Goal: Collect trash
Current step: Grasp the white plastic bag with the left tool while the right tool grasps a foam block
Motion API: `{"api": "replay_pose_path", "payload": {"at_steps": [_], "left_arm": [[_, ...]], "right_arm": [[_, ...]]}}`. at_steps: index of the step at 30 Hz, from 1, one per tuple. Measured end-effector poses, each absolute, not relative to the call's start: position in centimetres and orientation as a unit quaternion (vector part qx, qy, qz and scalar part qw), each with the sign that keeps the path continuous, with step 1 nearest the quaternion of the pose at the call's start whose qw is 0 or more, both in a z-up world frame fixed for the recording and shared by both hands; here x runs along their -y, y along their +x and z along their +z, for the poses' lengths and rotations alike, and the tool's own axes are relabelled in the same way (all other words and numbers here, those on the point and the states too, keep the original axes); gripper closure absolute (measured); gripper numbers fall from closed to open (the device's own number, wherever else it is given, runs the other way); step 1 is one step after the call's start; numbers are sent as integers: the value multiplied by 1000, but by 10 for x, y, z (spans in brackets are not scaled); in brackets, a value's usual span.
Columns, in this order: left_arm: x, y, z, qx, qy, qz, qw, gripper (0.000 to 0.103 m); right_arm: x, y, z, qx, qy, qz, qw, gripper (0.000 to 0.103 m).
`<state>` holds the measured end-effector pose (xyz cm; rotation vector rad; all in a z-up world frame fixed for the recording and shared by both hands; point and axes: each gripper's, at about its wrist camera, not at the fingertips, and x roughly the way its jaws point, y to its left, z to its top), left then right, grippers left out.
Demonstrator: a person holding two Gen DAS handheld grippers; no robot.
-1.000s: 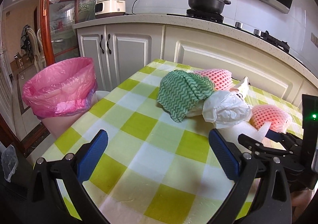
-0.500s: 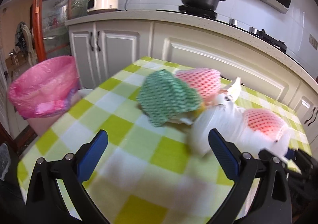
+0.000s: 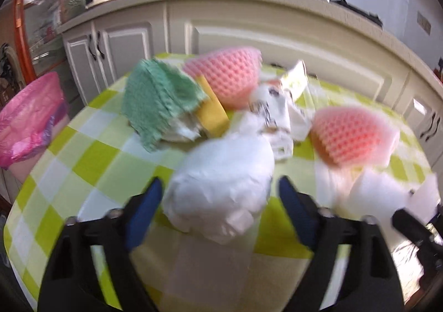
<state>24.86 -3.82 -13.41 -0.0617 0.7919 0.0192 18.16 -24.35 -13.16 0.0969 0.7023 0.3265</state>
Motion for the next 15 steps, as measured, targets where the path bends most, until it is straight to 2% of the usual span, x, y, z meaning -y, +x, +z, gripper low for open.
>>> {"api": "replay_pose_path", "payload": {"at_steps": [1,5,8,15], "left_arm": [[38,250,-138,-389,-31,4,921,41],[32,246,-138,-377,-40,-11,925,55],[28,241,-134,-372,-39,-17,927,59],[2,206,-111,-343,-48,-13,938,59]], "right_arm": [[243,181,-132,-342,47,159,925,48],[239,179,-132,-344,46,161,924,48],[233,178,-130,-343,41,165,924,48],[210,173,-119,-333,22,181,925,48]]}}
